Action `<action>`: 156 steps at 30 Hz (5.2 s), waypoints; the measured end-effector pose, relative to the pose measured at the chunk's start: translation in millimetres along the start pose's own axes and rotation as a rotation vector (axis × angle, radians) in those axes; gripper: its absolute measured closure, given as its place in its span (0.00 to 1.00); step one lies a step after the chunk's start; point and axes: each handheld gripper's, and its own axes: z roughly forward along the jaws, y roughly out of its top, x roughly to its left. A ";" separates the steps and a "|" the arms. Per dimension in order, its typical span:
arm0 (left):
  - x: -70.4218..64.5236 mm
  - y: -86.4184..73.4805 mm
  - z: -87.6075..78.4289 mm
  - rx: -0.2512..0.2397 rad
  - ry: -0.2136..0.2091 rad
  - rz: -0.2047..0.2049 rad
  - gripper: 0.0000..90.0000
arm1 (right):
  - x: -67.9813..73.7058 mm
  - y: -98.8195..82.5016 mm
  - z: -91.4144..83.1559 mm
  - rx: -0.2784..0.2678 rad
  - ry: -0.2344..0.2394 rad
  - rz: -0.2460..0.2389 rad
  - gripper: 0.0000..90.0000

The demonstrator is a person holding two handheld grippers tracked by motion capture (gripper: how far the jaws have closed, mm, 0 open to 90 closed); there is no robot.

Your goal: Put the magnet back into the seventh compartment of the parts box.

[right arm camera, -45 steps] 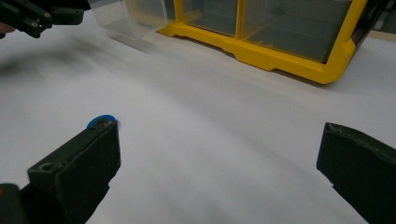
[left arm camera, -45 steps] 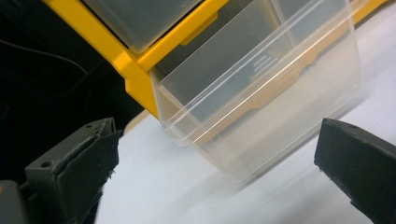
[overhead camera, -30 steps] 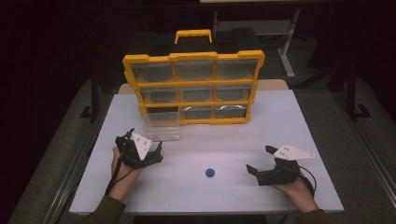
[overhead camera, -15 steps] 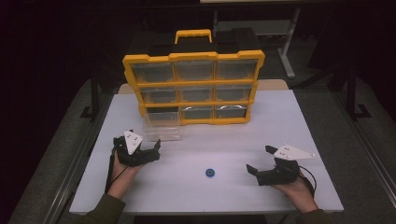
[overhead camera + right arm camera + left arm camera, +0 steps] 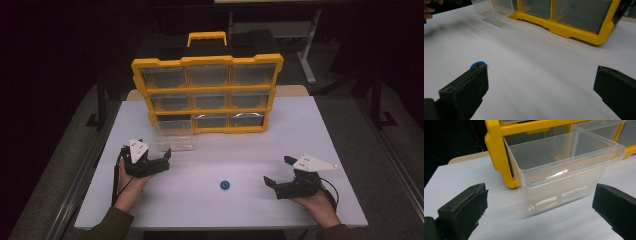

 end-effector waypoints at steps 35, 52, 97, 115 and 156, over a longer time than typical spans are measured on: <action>8.0 -9.5 -31.9 -0.055 -0.289 0.044 0.00 | 1.1 -0.2 1.3 0.004 0.004 0.008 0.00; 15.9 -22.5 -51.0 -0.068 -0.295 0.045 0.00 | 1.4 -0.5 2.5 0.010 0.005 0.004 0.00; 11.7 -26.9 -50.6 -0.061 -0.312 0.035 0.00 | 1.1 30.0 12.3 0.117 0.108 -0.026 0.00; 11.9 -27.8 -49.4 -0.056 -0.317 0.042 0.00 | 5.8 45.1 24.0 0.123 0.139 -0.044 0.00; 10.7 -28.3 -48.5 -0.053 -0.323 0.036 0.00 | 23.0 71.5 66.3 0.169 0.221 -0.092 0.00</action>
